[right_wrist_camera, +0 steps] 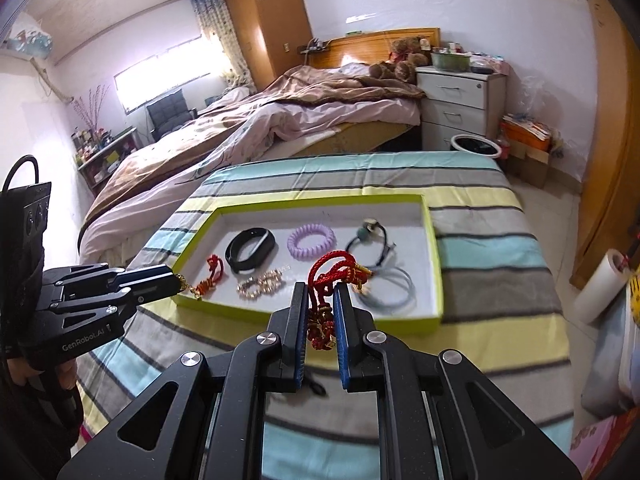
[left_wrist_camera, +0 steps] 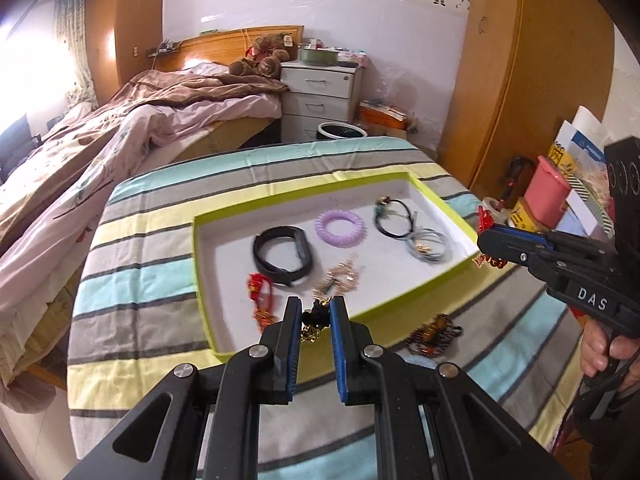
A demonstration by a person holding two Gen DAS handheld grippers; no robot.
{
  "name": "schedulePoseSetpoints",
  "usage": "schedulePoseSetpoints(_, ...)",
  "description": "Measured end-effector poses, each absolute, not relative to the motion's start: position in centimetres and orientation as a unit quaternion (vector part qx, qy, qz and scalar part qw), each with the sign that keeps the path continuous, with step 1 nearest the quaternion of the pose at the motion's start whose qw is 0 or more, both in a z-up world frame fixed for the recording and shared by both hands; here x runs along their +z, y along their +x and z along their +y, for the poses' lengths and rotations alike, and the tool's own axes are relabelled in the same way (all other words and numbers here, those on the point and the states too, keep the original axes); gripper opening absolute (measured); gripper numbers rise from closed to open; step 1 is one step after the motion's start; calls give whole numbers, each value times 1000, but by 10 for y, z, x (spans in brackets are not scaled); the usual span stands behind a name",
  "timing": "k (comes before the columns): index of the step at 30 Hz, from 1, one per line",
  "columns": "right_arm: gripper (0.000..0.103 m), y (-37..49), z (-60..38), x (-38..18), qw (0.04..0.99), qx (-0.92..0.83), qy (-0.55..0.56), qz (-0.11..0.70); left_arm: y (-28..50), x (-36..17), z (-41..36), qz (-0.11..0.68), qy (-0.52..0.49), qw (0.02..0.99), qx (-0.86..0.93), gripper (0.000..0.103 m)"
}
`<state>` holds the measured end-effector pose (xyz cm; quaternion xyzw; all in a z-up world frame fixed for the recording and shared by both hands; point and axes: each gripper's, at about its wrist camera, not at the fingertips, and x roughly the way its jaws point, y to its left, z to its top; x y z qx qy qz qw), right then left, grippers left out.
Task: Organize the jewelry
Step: 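Carry the red tassel bracelet and gold charm with both grippers into the box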
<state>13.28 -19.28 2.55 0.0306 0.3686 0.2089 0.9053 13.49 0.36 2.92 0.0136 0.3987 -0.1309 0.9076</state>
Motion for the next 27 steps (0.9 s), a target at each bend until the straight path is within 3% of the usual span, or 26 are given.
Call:
schedulePoseSetpoints(10,13,180,-174,6,887,218,8,408,155,21,27,407,-10,906,-112,14)
schedulePoseSetpoints(27,13,213,-159,-29,859,222,-30,460,173,-11,3,442,-1,887,-132,14)
